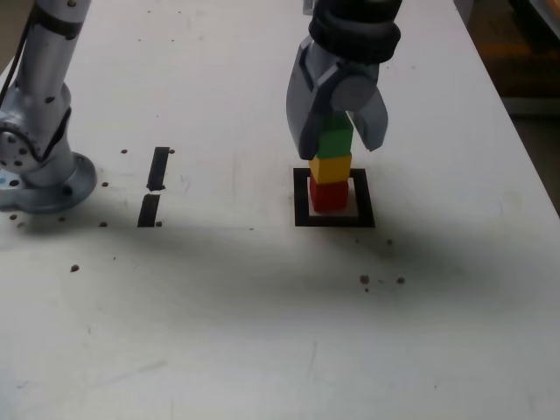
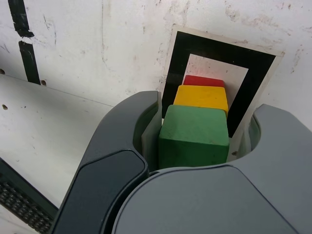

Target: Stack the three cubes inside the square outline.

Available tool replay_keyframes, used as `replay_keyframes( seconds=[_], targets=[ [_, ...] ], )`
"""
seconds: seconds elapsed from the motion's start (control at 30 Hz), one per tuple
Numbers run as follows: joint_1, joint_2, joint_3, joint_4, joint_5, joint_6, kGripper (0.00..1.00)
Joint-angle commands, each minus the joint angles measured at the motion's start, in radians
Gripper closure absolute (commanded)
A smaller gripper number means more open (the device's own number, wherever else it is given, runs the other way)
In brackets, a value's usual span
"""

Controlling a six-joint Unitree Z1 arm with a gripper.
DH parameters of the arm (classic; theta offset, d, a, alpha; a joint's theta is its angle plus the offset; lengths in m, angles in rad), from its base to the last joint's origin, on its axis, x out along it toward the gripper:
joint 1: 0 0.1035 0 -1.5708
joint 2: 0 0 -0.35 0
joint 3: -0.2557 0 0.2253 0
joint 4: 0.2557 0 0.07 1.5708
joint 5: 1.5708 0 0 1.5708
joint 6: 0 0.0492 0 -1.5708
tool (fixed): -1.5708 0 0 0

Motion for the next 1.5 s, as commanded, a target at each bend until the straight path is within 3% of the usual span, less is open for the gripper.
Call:
replay_keyframes(
  seconds=[0.0, 0.23, 0.5, 0.67, 0.87, 1.03, 1.17, 1.47],
  targets=[
    [0.002, 0.002, 0.003, -0.003, -0.001, 0.002, 0.27],
    [-0.001, -0.052, 0.006, -0.003, 0.006, -0.023, 0.01],
    [-0.013, -0.182, 0.01, 0.028, 0.016, -0.05, 0.0],
    [-0.032, -0.307, 0.026, 0.079, 0.043, -0.064, 0.0],
    [-0.048, -0.476, 0.155, 0.091, 0.072, -0.026, 0.0],
    [-0.056, -0.557, 0.346, 0.05, 0.094, 0.05, 0.0],
    [-0.056, -0.58, 0.498, -0.035, 0.104, 0.109, 0.0],
    [-0.046, -0.634, 0.71, -0.141, 0.125, 0.155, 0.0]
  ],
)
